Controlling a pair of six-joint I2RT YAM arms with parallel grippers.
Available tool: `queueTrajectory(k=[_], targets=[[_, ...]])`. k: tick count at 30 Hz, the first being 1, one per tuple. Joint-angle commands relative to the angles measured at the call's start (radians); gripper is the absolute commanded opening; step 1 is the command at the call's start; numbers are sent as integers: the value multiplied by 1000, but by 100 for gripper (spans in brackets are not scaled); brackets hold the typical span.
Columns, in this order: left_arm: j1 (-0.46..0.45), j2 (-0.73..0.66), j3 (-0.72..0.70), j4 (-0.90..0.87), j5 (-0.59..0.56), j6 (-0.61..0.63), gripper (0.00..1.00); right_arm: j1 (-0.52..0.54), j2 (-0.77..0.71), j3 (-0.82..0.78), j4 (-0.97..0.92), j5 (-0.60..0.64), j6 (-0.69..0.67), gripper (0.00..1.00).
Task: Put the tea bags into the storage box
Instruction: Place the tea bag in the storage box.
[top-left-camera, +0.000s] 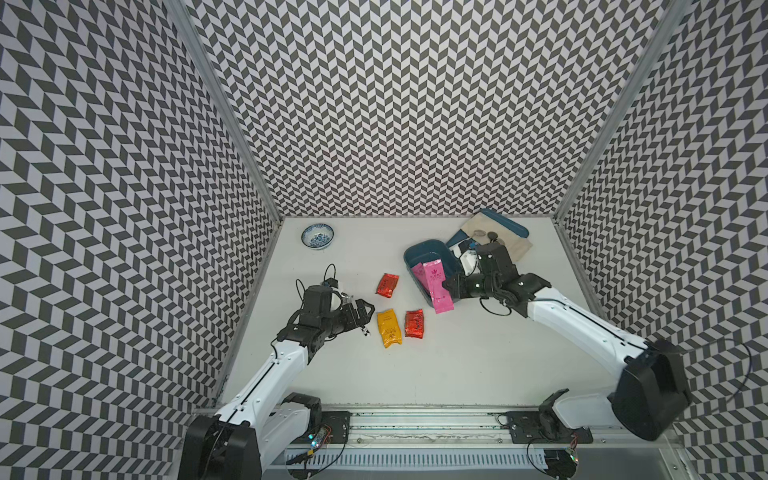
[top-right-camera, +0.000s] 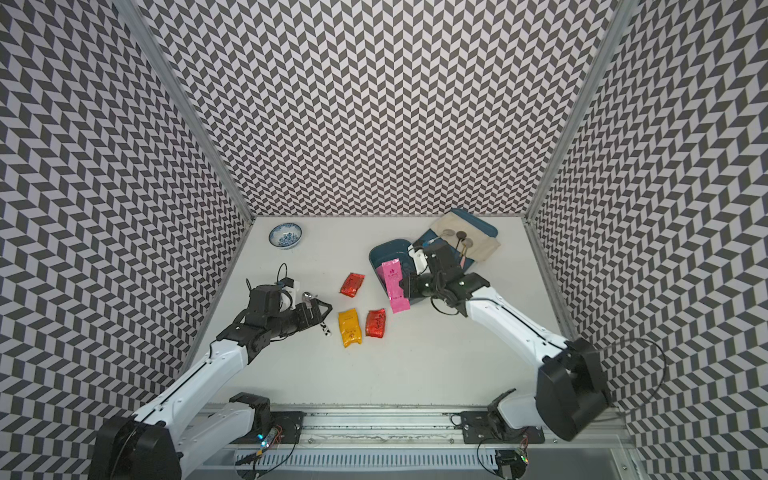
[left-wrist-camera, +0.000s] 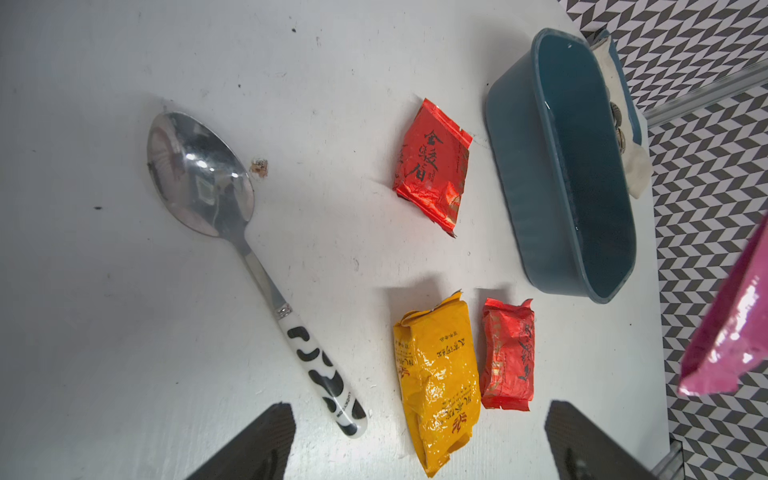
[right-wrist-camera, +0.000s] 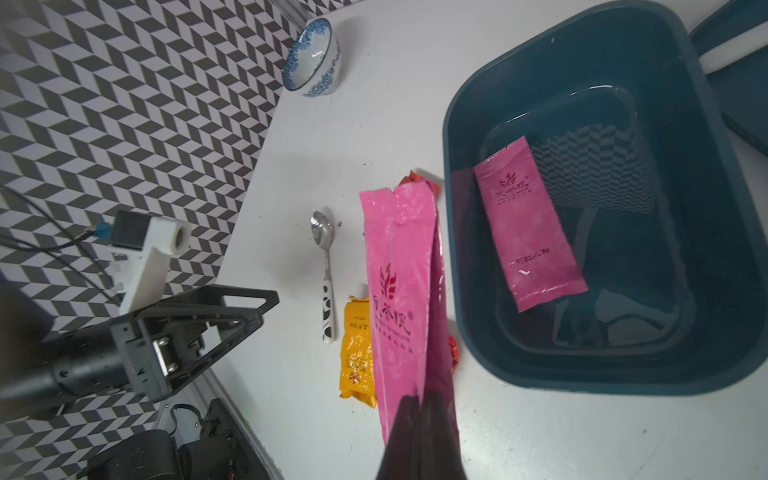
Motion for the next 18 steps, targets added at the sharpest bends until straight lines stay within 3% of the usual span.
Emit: queueTrajectory(k=[1, 8, 18], targets=[[-3, 10, 55, 11, 5, 25, 100, -58, 137, 115, -64, -110, -169, 0], [-2, 38, 65, -7, -31, 49, 100, -105, 374, 267, -95, -128, -296, 0], [-2, 62, 82, -19, -63, 66, 100, -129, 591, 459, -105, -170, -321, 0]])
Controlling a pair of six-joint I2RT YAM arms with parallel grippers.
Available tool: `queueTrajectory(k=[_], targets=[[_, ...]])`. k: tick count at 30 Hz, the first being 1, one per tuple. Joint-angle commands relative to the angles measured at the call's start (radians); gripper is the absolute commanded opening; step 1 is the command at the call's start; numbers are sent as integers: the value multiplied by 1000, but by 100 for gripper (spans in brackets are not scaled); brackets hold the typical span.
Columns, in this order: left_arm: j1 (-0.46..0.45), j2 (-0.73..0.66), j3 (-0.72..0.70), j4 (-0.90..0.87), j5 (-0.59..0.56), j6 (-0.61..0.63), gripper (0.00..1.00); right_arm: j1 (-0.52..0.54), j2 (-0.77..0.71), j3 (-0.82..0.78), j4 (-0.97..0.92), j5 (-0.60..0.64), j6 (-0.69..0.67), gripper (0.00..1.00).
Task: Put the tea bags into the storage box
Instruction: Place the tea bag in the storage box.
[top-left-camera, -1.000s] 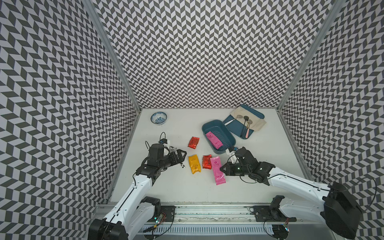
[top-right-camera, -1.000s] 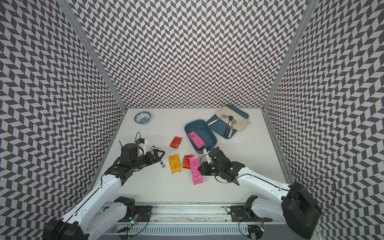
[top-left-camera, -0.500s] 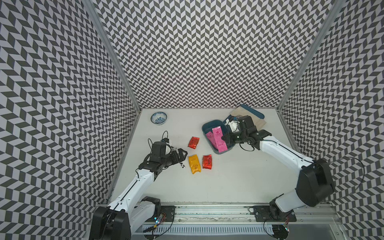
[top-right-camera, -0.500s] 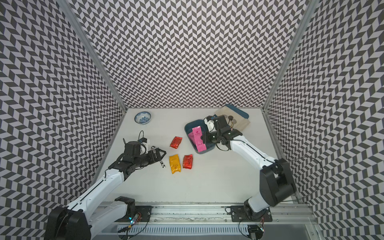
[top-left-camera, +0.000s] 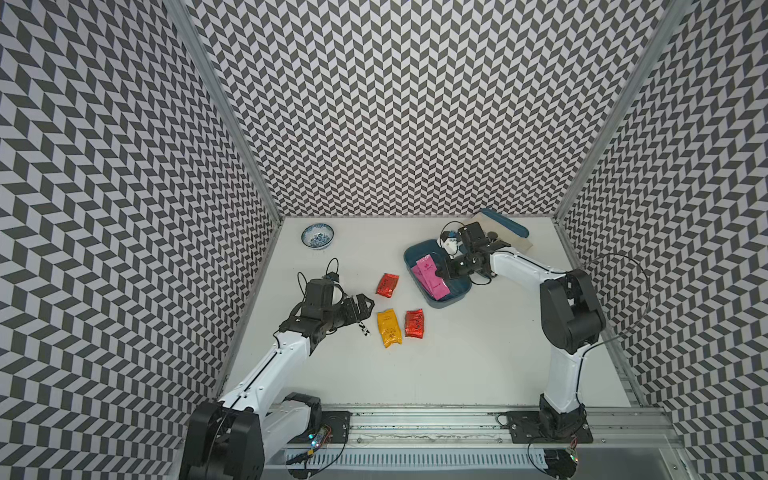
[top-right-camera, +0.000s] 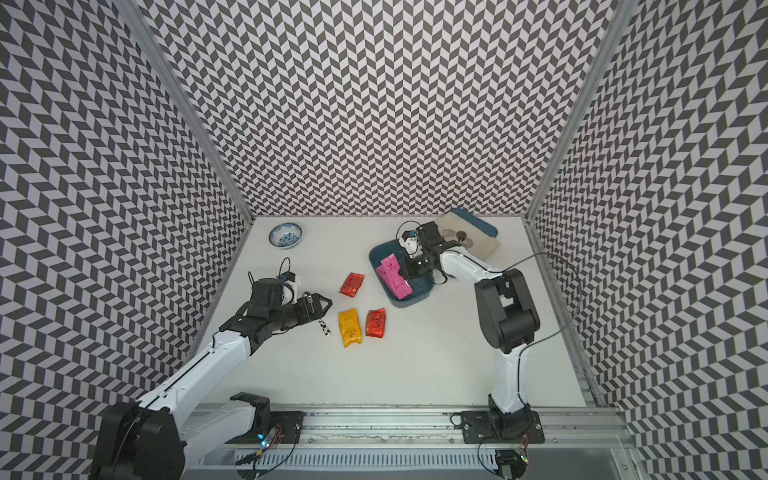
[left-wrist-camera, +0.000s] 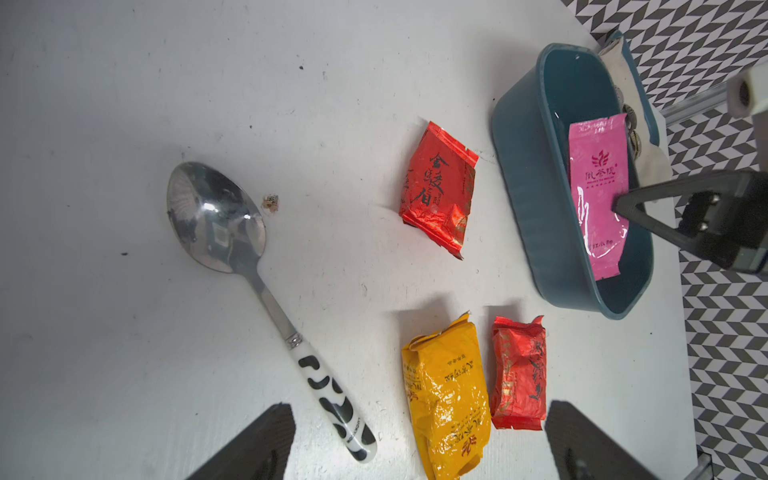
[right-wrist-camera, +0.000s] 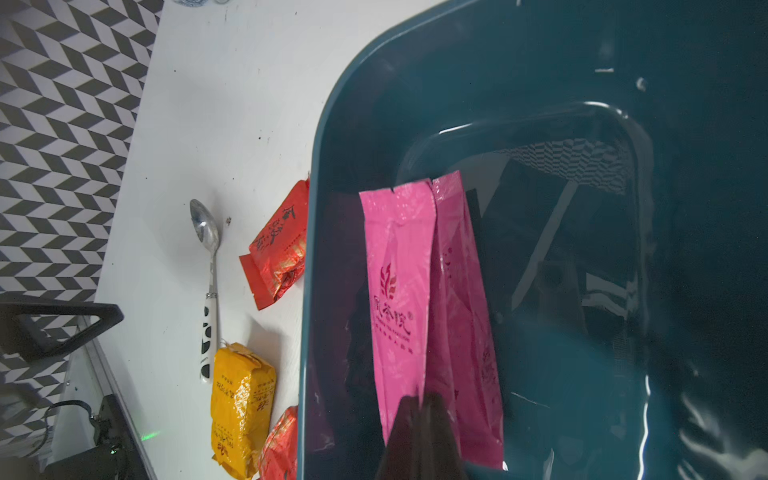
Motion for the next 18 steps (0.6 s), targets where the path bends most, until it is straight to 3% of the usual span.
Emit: queueTrajectory(k=[1, 7, 10, 13, 18], targets=[[-2, -1, 29, -13, -27, 19, 100, -9, 68, 86, -16, -56, -35, 0], [-1, -26, 1, -14, -43, 0, 100, -5, 116, 87, -53, -107, -51, 1], [-1, -43, -12, -11, -43, -13, 100, -4, 89, 68, -50, -52, -49, 23], [-2, -53, -15, -11, -41, -20, 100, -4, 13, 35, -17, 23, -16, 37], [-3, -70, -27, -5, -29, -38, 100, 5, -180, -89, 37, 109, 101, 40]])
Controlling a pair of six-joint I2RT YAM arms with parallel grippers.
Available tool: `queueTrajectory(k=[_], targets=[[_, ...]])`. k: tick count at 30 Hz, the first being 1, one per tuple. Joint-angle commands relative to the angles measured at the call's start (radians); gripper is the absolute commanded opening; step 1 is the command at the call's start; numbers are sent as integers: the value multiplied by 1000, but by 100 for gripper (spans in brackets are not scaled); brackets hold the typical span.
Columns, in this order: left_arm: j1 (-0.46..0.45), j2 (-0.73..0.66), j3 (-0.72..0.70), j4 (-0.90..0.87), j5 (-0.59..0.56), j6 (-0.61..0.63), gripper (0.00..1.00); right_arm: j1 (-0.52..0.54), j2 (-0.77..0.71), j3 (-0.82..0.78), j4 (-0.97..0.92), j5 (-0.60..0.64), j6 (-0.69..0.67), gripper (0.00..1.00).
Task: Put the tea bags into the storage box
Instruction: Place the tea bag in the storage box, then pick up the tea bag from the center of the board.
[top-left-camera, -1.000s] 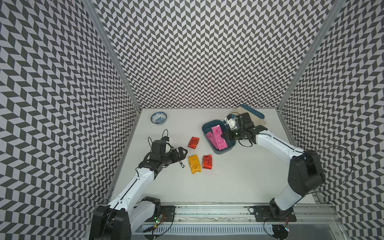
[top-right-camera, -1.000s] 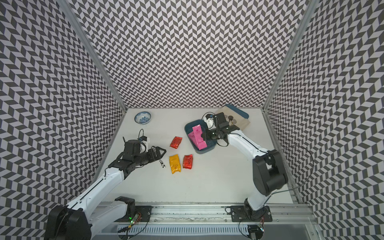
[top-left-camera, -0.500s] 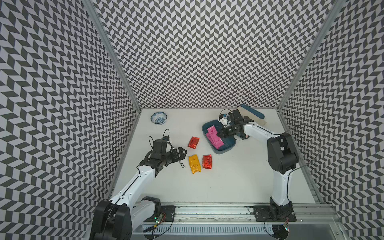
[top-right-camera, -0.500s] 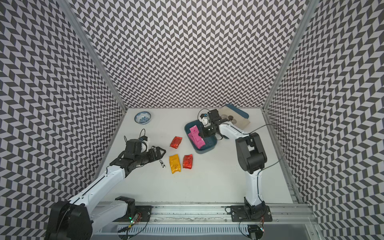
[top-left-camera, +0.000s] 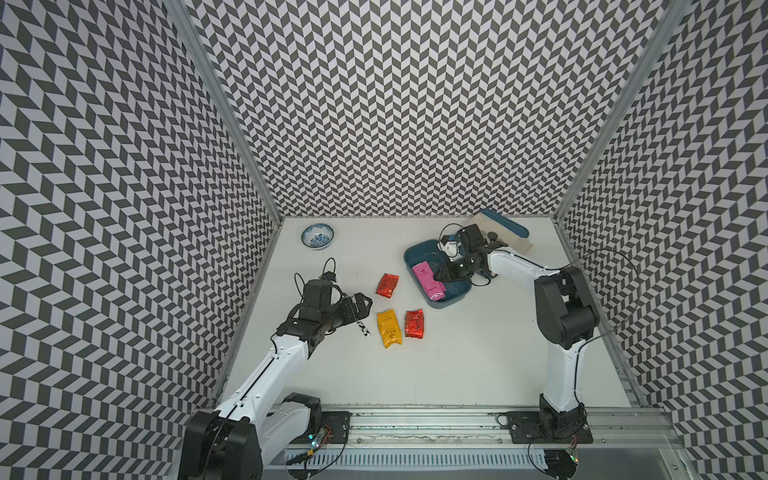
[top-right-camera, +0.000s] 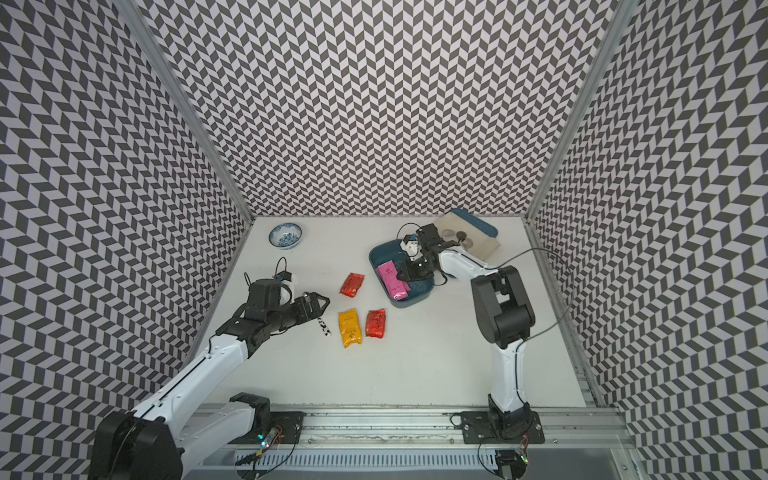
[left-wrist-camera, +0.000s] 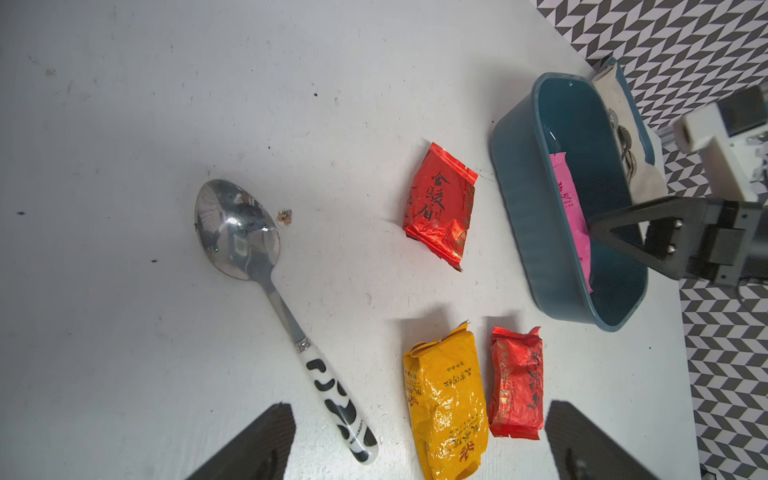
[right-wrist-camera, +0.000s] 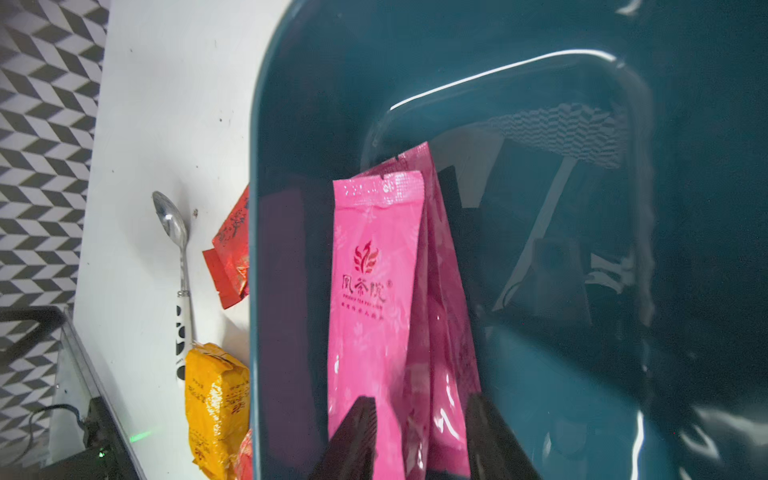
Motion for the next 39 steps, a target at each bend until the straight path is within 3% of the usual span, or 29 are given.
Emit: queueTrajectory(k=[1, 6, 12, 17, 23, 39], targets=[[-2, -29, -31, 6, 2, -20, 100, 16, -185, -72, 73, 92, 96, 40], [-2, -59, -86, 43, 28, -66, 100, 84, -412, -323, 138, 138, 241, 41], [-3, -76, -110, 43, 54, -84, 100, 236, -616, -619, 290, 190, 461, 55], [-3, -100, -119, 28, 68, -91, 100, 337, -718, -817, 479, 205, 642, 57], [-4, -127, -131, 25, 77, -103, 100, 407, -632, -913, 671, 158, 754, 55], [-4, -144, -134, 29, 60, -103, 100, 430, -401, -822, 747, 119, 750, 54]])
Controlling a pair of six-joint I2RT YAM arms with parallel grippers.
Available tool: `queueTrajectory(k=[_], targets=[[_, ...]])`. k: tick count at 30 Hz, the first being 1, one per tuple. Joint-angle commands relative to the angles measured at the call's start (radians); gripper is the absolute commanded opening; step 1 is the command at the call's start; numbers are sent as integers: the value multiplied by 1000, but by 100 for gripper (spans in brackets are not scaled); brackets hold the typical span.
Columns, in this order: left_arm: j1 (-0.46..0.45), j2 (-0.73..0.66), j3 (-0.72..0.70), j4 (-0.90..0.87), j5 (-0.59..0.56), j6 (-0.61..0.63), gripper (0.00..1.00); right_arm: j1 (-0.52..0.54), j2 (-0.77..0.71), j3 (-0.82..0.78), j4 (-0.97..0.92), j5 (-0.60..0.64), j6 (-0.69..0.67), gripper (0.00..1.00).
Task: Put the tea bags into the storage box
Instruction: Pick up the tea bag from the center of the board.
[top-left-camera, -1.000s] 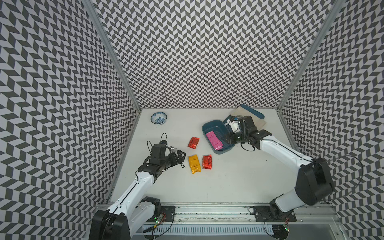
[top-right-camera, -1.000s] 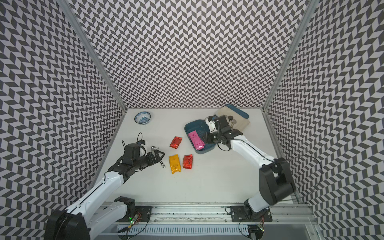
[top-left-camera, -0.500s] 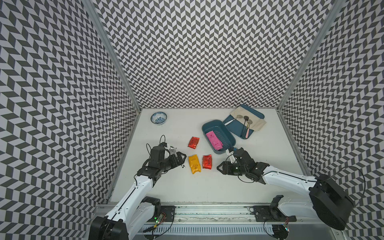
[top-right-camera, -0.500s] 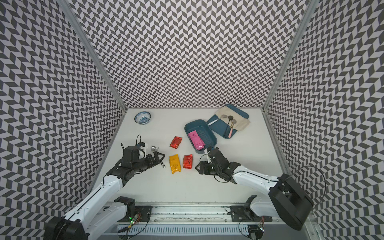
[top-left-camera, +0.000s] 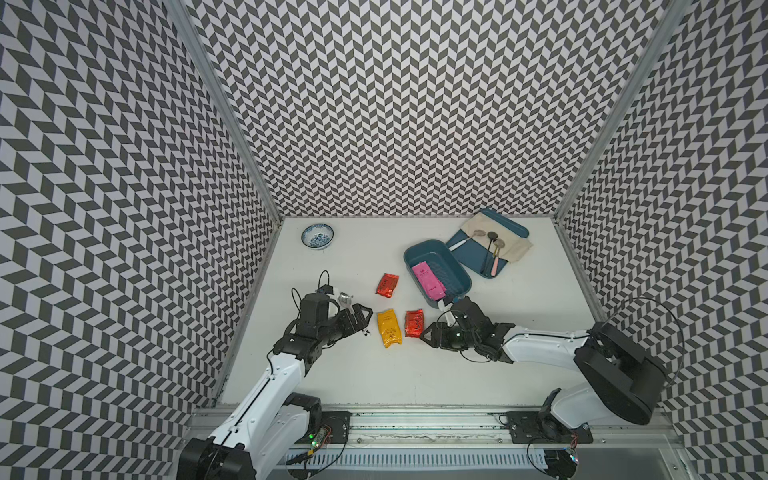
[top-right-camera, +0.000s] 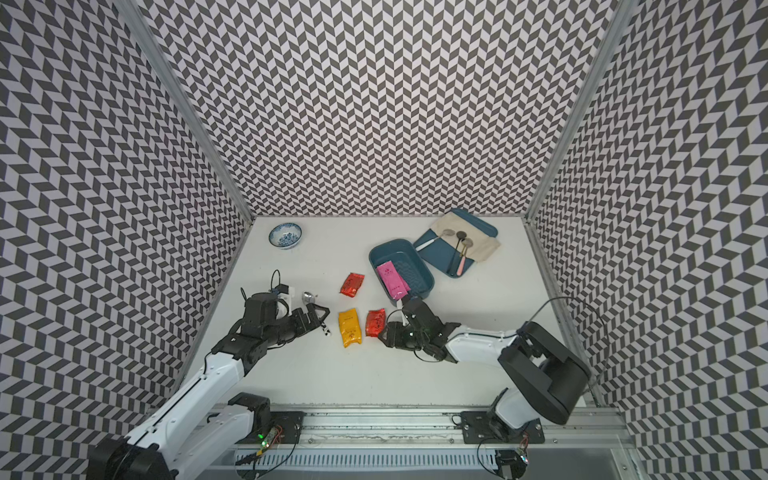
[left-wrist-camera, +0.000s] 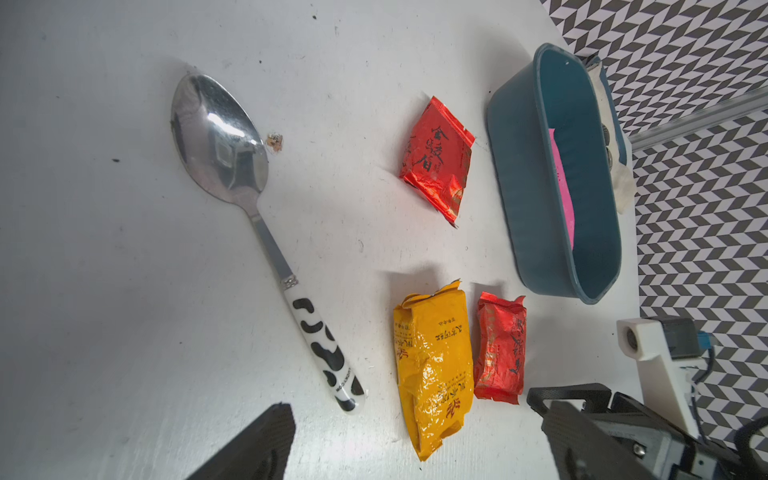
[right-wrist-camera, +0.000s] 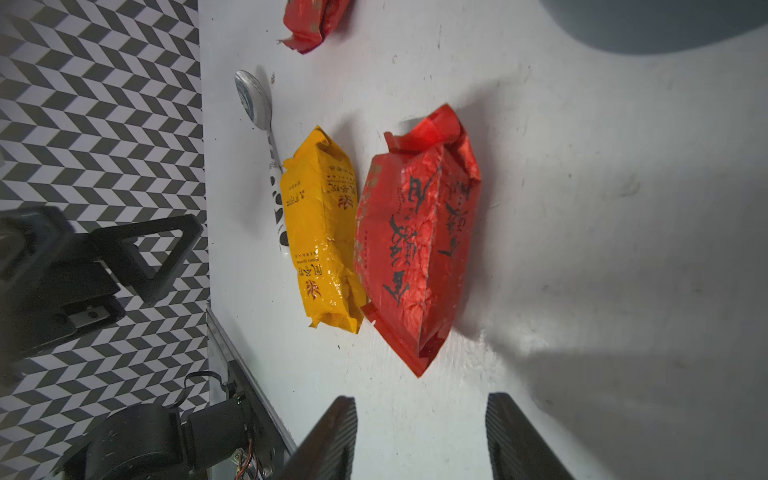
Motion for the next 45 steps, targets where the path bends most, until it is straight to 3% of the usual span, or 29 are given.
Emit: queueTrajectory(k=[1, 12, 20, 31, 45], targets=[[-4, -10, -7, 12, -5, 3, 100, 5, 41, 41, 49, -13, -3, 54], [-4, -17, -5, 9, -7, 4, 100, 5, 126, 82, 62, -16, -14, 45], [-4, -17, -3, 6, -6, 6, 100, 5, 156, 92, 73, -13, -14, 30], [-4, -22, -5, 12, -9, 5, 100, 7, 119, 93, 59, -12, -24, 0], [-2, -19, 0, 10, -30, 6, 100, 21, -97, 244, -236, 13, -198, 0]])
